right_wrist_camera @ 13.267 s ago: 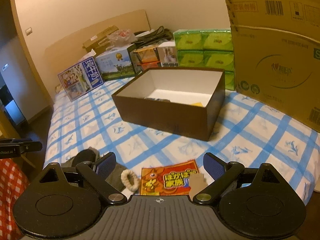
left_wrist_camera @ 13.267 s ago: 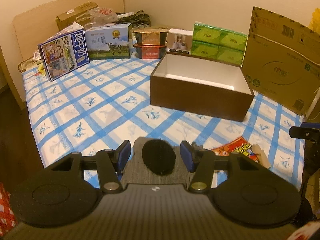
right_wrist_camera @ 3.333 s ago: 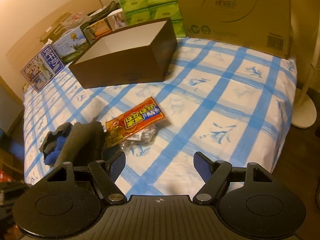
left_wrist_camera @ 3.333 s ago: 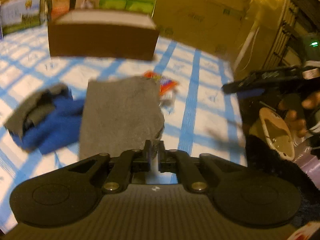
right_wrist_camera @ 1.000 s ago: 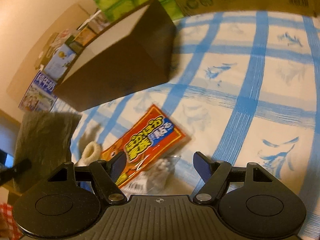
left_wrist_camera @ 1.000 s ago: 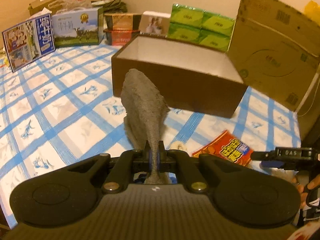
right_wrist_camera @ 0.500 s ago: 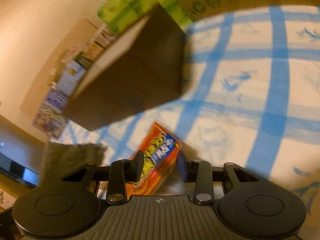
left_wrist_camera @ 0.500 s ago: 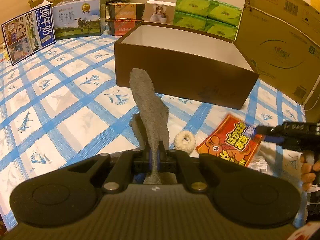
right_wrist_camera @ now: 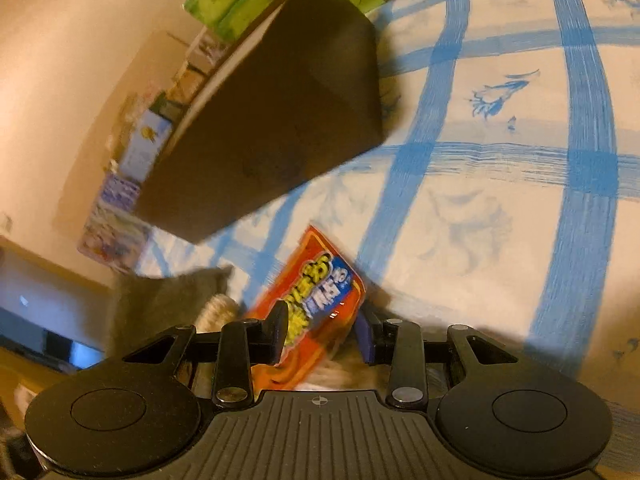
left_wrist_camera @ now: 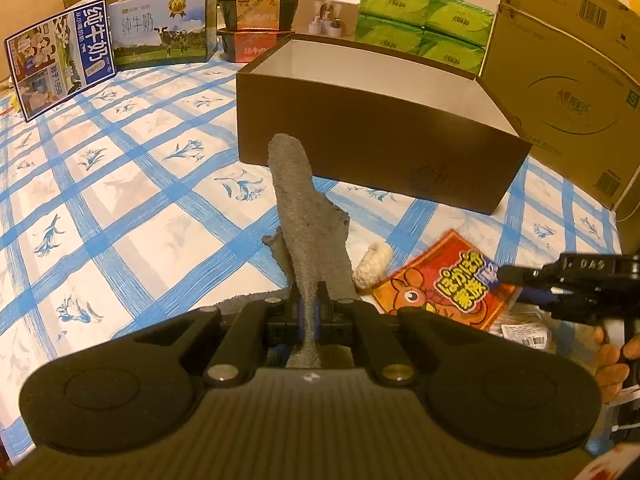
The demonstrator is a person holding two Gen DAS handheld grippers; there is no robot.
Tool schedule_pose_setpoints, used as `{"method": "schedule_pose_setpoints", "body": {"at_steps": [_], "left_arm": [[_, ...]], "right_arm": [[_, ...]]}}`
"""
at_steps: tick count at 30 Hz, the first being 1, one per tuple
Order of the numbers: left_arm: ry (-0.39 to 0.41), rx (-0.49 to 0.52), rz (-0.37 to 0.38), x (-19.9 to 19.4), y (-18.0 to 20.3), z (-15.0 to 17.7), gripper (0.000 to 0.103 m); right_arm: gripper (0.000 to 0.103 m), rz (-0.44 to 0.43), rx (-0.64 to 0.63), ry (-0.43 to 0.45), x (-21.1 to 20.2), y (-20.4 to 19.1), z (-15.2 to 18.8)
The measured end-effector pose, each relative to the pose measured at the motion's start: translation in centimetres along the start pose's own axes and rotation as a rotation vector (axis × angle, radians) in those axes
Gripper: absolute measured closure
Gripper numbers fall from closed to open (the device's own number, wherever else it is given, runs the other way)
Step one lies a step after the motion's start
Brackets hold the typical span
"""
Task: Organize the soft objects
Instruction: 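Grasp the red snack packet edge with the right tool while the left tool holds the cloth, then carry the grey cloth with the left tool while the right tool carries the packet to the box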
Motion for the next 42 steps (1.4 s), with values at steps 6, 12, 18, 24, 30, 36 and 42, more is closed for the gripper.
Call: {"method": "schedule_pose_setpoints", "body": {"at_steps": [6,12,18,24,30,36,42], "left_arm": [[-0.007,0.011,-0.007,0.4,0.0,0.3,0.099],[-0.010,0.003,-0.003,0.5,-0.3,0.4,0.099],[-0.015,0.004,-0.007,0.7,-0.4,0.6,0.099],[-0.010,-0.009,0.000,0.3,-0.7,0.5,0.099],[0.017,-0.013,0.014,-1.1,-0.4,-0.4,0.099],[0.065,0.023,0.012,-3.5,0.1,-2.1,0.099],[0.115,0.056,-0.002,-5.9,0.0,-4.0,0.099]], "right_arm": [[0.066,0.025,-0.066,-0.050,1.7,-1.1,1.0],[0.082,-0.051,-0.015,-0.029,1.7,-2.0,0.7],[0.083,-0.067,-0.058,-0.070,2.8,-3.5,1.3],[0.097,-0.070,-0.091,-0.049,3.1,-5.3,1.7],[0.101,-0.040,-0.159,-0.023,0.9,-7.3,0.8],[0.101,-0.001,-0.235,-0.009,-1.5,-8.7,0.1],[0.101,0.007,-0.291,0.007,-3.9,-10.2,-0.5]]}}
Point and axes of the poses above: each gripper's, at about its wrist camera, not at the fingertips, and x roughly the way its jaws point, y to its right, z to its underside, the point moved 8 cm from there along x, roughly the way its jaws point, and after that the axes turned 5 degrees about x, right-handed, at the moved point
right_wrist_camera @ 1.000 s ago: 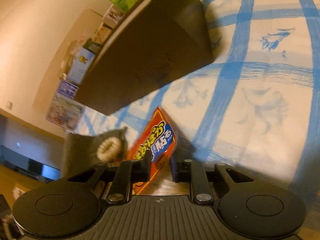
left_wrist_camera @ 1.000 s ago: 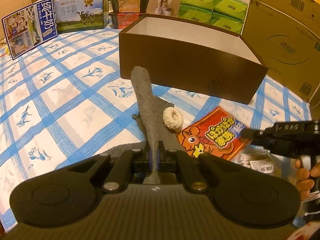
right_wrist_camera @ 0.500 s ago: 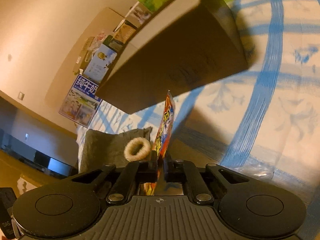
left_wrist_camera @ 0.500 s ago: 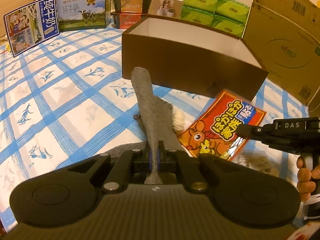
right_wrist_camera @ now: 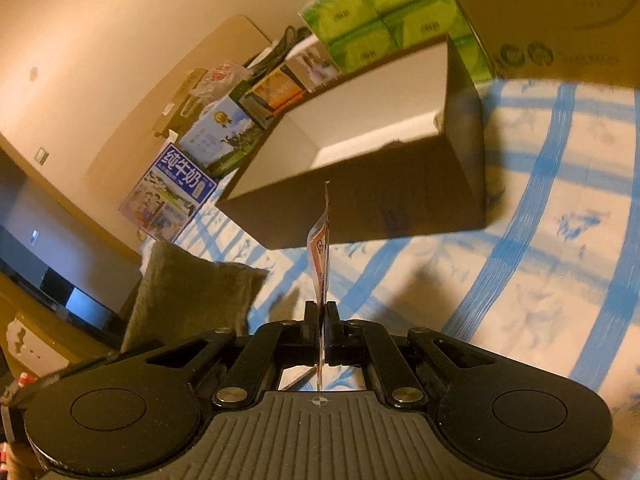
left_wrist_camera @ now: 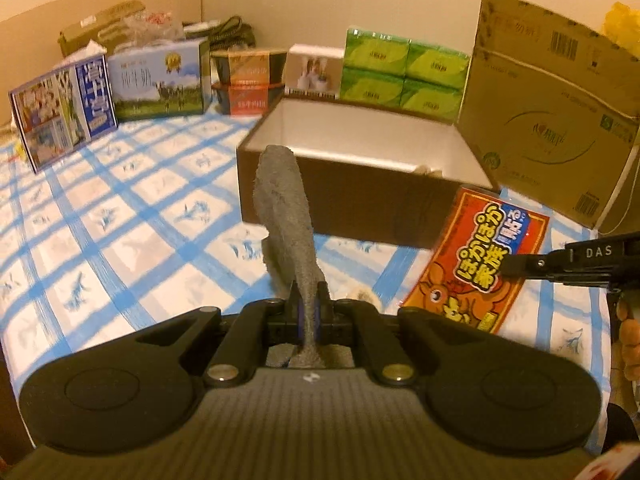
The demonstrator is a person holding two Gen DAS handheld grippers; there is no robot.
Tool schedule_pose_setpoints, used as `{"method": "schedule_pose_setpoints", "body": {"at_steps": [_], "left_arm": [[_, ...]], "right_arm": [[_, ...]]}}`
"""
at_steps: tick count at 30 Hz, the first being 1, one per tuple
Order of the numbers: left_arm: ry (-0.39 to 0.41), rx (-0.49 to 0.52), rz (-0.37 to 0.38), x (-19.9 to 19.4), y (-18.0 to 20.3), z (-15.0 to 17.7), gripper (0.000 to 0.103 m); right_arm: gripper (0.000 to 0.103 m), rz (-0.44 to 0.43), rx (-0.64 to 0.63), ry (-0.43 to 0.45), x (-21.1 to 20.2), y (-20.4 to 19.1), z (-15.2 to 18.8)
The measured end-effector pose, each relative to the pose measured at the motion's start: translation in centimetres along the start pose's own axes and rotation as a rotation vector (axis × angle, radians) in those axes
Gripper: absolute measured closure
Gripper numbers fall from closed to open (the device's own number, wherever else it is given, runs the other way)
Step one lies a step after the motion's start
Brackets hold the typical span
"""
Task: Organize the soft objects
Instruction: 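Carry the grey cloth with the left tool while the right tool carries the packet to the box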
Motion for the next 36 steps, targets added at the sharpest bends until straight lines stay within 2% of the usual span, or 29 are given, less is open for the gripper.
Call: {"method": "schedule_pose_setpoints", "body": {"at_steps": [6,12,22,27,36], "left_arm": [[0.045,0.039,-0.014,-1.3,-0.3,-2.7,0.099],[0.109,0.090,-0.021,-1.6,-0.4,-6.9,0.099],[0.177,0.149,-0.014,1.2,0.0,-14.7,0.099],[0.166,0.183,-0.011,4.2,0.7,-17.7,0.099],[0.111,0.192,-0.012,9.9,1.0,-20.6,0.099]], "right_arm": [[0.101,-0.006,-0.047,0.018,-2.2,-1.2,-1.7],[0.101,-0.019,-0.089,0.054,-3.5,-2.6,-4.6],[0.101,-0.049,-0.100,0.118,-2.8,-4.3,-11.5],[0.101,-0.028,-0.096,0.130,-0.9,-4.2,-14.9],[0.101,0.022,-0.115,0.121,3.5,-3.5,-18.7]]}}
Point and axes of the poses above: each gripper's, at about its wrist camera, not at the fingertips, and x roughly the way its jaws point, y to its right, z to its underside, the point moved 8 cm from there along x, roughly the way its jaws point, and after that the axes turned 5 degrees about x, right-handed, at the moved point
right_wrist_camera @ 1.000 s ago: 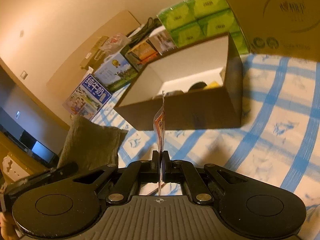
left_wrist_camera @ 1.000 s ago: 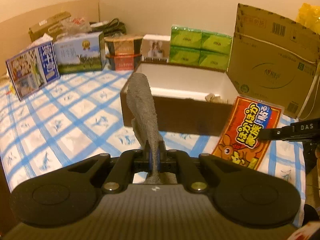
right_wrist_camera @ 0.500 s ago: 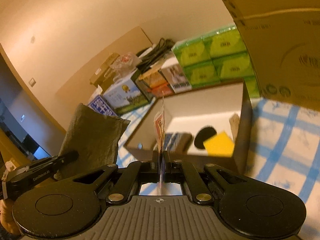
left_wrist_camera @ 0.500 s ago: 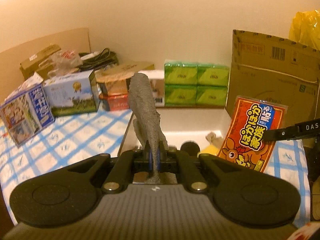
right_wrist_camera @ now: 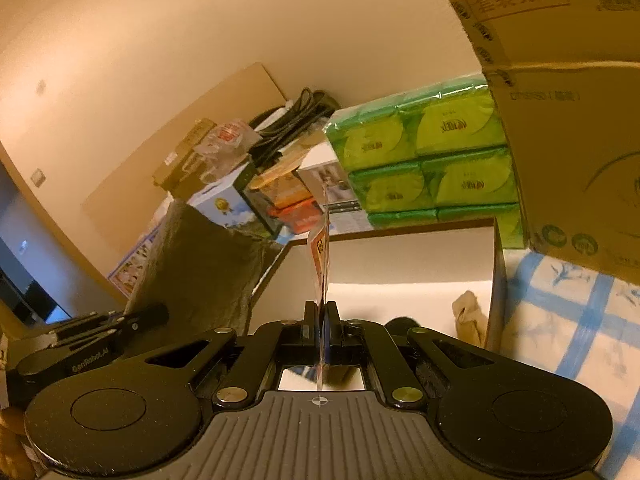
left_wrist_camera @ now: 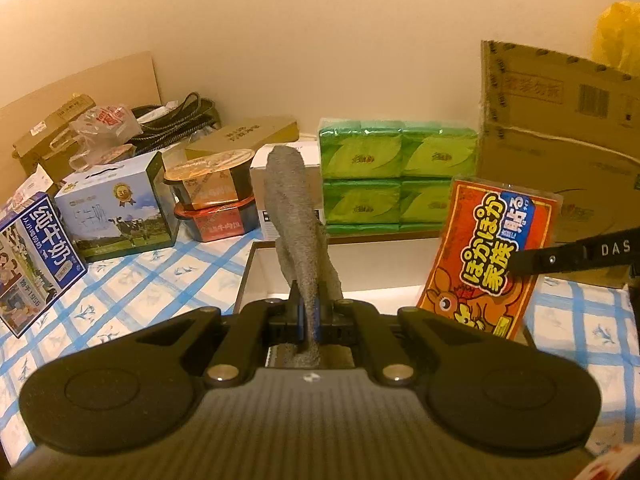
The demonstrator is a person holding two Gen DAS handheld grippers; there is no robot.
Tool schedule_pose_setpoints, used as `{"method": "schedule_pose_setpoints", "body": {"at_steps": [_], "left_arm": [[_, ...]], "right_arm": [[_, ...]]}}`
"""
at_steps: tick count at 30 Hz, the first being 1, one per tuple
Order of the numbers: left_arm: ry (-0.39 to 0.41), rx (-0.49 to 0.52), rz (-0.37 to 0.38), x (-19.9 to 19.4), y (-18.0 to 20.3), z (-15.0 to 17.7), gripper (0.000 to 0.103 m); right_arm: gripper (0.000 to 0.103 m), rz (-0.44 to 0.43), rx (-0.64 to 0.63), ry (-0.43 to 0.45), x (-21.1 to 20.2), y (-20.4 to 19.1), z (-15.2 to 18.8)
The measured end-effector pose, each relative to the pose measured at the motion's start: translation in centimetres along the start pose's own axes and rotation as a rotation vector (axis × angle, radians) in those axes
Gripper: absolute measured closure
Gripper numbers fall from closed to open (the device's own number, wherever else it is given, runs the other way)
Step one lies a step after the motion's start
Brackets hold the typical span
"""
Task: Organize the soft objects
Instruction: 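Carry the grey cloth with the left tool while the right tool carries the packet to the box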
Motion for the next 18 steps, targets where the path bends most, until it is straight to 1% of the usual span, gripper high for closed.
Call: {"method": "schedule_pose_setpoints", "body": {"at_steps": [5,10,13,14,15,16,18], "left_arm": [[-0.026,-0.001,0.001,2.6,-0.2,-0.4,0.099],[-0.045,0.002,0.005,4.5,-0.1,-0.3,0.099],[-0.036,0.003,0.022,5.4,0.1,-0.5,0.099],[-0.036,0.001,0.030,5.8,0.2,-0.6,0.098],[-0.040,-0.001,0.025,6.2,0.2,-0.6,0.093],[-0.041,0.003,0.022,6.6,0.2,-0.6,0.091],[-0.058,0.018,0.007,7.4,0.1,-0.3,0.077]], "right_arm": [[0.101,0.018,-0.004,-0.025,2.2,0.7,-0.3],[0.101,0.027,0.008,-0.042,3.6,1.4,-0.4],[0.101,0.036,0.007,-0.049,4.3,1.7,-0.4],[0.101,0.039,0.007,-0.050,4.5,1.8,-0.3],[0.101,0.041,0.008,-0.052,4.7,1.9,-0.3],[0.101,0.041,0.009,-0.055,4.9,1.9,-0.2],[0.101,0.045,0.008,-0.059,5.1,2.0,-0.1]]}}
Point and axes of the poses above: each gripper's, at about its wrist camera, not at the fingertips, and x roughly the way its jaws point, y to its right, z to its underside, the point moved 8 cm from there along x, roughly the way its jaws point, and after that the axes turned 5 degrees about x, right-handed, at the moved point
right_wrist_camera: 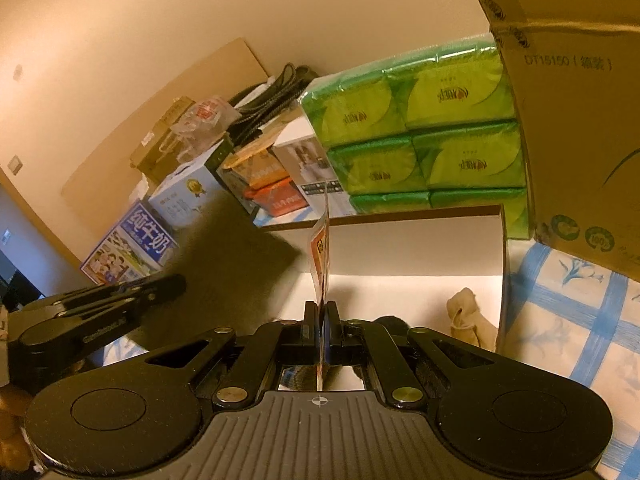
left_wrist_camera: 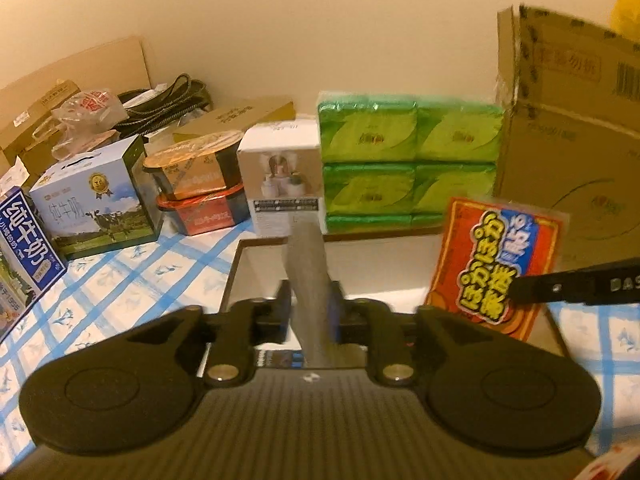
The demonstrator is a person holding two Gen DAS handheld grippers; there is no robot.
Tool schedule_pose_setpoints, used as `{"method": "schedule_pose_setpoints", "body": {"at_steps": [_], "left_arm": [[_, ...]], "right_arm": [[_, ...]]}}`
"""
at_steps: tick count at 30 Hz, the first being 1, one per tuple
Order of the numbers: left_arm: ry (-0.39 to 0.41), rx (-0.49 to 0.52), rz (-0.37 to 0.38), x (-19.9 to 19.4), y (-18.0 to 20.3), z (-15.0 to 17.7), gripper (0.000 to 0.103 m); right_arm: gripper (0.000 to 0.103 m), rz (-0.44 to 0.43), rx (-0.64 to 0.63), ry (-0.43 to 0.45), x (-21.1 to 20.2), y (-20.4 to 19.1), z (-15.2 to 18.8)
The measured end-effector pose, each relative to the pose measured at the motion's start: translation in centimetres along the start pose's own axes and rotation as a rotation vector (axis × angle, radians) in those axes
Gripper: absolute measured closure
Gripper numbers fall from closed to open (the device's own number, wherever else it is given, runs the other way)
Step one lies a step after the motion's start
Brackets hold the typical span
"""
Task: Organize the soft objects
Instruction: 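Carry the grey cloth with the left tool while the right tool carries the packet to the box, then open the left tool over the box while the right tool releases the packet inside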
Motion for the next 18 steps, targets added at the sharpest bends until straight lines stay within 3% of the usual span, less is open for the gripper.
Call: {"method": "schedule_pose_setpoints", "body": {"at_steps": [14,18], "left_arm": [[-0.078,-0.036,-0.009,0.5,-1.9,3.5,0.074],[-0.086,-0.055,-0.001,-0.1,-2.2,4.0,0.064]], "right_arm": [[0.101,0.003,-0.031,-0.008,1.6,-1.2,0.0],[0.096,-0.003,-0.074,0.032,2.0,-2.4,-0.5]]}}
Point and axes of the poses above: each gripper's, at about its wrist camera, not at the fingertips, and x roughly the way its jaws point, y to its right, z to its underside, the point moved 8 cm from there along x, roughly the way its jaws point, and after that the axes turned 5 degrees about x, right-handed, at the moved point
